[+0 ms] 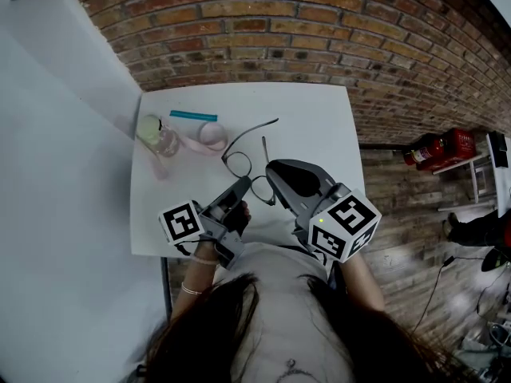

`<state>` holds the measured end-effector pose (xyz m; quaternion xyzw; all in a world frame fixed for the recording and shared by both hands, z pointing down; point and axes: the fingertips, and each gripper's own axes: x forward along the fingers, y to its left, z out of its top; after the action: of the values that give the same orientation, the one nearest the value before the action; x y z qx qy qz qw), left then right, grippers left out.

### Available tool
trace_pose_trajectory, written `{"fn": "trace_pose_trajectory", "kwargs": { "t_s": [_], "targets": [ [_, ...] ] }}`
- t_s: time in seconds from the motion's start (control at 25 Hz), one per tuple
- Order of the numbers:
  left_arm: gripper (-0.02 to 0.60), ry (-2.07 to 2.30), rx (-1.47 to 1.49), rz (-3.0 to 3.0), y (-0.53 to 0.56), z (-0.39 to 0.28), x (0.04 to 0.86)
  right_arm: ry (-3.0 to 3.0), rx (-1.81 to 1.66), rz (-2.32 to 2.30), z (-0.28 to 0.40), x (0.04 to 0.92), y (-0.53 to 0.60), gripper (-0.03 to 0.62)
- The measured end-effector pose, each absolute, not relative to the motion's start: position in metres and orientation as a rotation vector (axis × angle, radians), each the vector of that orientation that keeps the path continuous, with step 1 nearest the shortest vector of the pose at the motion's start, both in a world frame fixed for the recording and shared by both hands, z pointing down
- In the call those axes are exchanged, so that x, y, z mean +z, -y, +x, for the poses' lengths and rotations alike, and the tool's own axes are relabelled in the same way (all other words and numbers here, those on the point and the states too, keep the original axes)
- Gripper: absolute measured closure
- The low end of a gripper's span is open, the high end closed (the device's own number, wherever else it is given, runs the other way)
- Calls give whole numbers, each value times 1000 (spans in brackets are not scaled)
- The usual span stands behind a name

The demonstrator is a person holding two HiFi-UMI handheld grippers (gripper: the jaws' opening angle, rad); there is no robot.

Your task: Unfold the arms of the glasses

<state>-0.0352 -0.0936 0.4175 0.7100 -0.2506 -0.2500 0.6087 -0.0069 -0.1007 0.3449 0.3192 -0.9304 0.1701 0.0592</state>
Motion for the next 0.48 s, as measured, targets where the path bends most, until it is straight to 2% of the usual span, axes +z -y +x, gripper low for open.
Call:
{"fn": "trace_pose_trajectory", "kwargs": {
  "t_s": [0.48],
  "targets": [
    [558, 583, -614, 1602, 96, -41, 419, 2838, 498, 987, -3, 338, 102, 563]
  ]
}}
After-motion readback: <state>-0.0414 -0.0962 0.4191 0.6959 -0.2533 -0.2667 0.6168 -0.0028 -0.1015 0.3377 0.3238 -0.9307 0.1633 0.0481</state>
